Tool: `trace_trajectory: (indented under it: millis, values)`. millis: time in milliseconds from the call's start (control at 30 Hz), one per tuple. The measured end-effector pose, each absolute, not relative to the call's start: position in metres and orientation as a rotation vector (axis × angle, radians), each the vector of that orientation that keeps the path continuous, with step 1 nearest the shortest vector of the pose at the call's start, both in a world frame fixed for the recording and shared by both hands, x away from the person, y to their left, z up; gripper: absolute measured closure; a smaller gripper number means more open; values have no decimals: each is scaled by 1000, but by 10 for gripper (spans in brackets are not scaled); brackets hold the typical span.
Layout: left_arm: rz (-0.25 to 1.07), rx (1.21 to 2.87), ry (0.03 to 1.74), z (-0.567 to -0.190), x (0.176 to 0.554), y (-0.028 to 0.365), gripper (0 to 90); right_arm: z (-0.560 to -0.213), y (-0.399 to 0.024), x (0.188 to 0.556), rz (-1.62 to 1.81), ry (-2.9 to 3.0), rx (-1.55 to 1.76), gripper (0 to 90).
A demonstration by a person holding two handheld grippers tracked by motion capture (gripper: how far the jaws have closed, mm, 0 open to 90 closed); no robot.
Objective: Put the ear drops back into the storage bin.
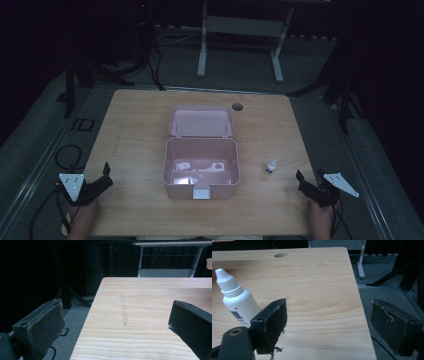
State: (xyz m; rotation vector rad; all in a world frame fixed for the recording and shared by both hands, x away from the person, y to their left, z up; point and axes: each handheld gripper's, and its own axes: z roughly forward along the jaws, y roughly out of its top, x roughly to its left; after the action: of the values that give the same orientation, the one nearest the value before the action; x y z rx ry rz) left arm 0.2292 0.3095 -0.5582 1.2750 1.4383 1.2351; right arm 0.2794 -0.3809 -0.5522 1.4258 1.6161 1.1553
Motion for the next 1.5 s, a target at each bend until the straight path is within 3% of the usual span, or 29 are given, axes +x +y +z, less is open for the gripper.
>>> trace_trajectory:
  millis: [767,1500]
  values:
    - [1229,1251,1461,-558,229,313,3,-551,-377,298,1048,2030,1447,141]
    - [1216,1254,1460,-558,229,313,3,-514,-349,316,453,2551,1469,144]
